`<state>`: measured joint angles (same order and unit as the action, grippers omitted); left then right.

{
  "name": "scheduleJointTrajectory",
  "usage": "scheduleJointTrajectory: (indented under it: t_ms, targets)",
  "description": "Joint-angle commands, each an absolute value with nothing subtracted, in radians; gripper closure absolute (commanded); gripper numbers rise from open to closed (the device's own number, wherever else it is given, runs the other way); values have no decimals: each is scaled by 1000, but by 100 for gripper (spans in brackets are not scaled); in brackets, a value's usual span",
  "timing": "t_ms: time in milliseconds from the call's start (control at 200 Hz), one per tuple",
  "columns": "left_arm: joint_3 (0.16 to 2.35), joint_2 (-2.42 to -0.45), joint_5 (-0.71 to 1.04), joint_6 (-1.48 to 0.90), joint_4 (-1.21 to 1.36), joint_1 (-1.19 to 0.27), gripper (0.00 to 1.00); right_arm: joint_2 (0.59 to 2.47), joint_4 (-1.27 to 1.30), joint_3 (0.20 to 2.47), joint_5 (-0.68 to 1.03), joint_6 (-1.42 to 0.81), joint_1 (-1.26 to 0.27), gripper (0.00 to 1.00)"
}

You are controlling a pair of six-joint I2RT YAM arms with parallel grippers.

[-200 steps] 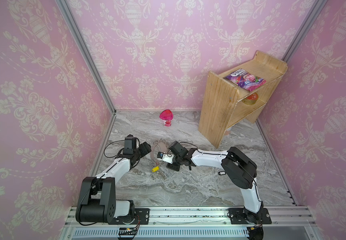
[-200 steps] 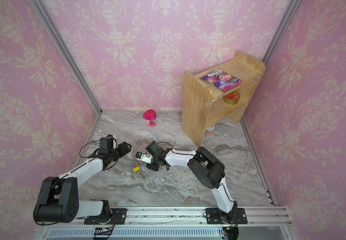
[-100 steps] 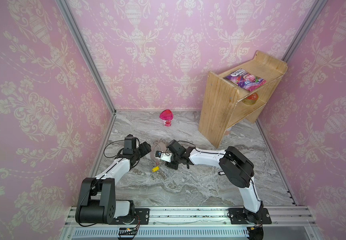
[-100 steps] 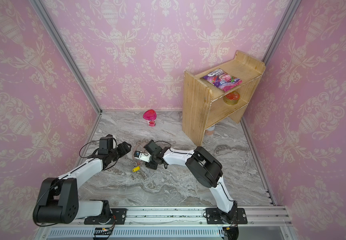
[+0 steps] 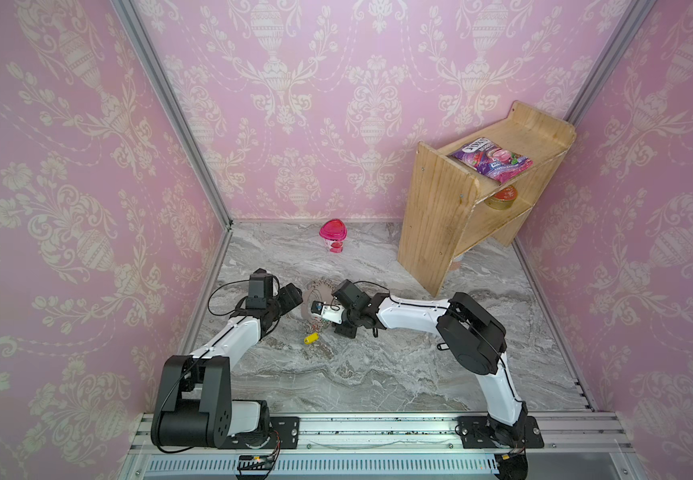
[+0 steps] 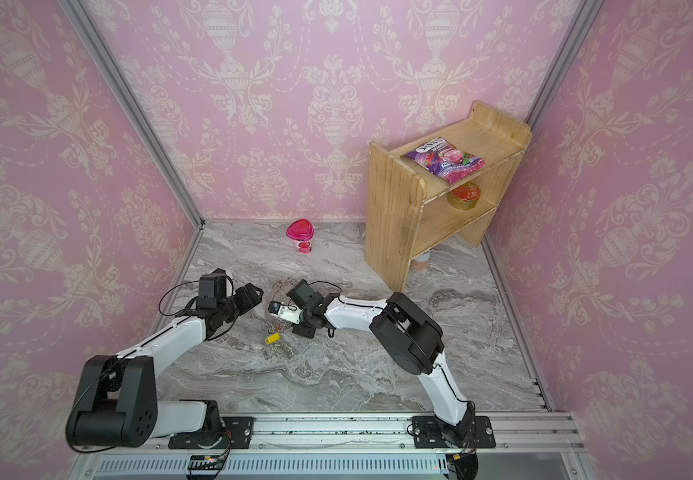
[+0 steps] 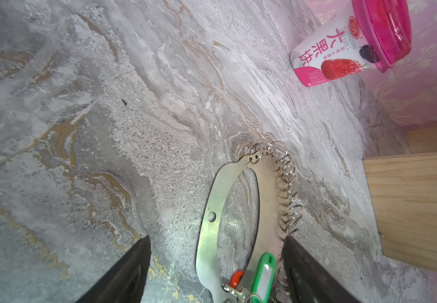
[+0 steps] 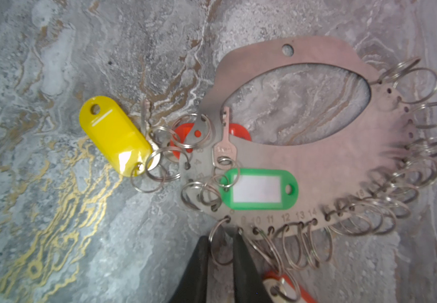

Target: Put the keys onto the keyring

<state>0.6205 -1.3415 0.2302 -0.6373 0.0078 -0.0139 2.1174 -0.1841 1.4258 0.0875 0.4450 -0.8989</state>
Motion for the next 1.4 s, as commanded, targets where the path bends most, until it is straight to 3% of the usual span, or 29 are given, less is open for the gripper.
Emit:
scheduleJointTrajectory:
  t_ms: [0,130,866,1391]
  targets:
    - [611,-1319,217,-612,8,-3,19,2132,-181,1431,58,436,-901,86]
    - [611,-1316,216,-612,9,-3,19,2122,-184,1423,66,440,-901,100]
    - [693,-1165,278,-549,-46,-112,20,1803,-354,1355,247,428,-884,100]
    - [753,-1040,618,-440,-6,-227,27,1513,-328,1256,511,311,-747,100]
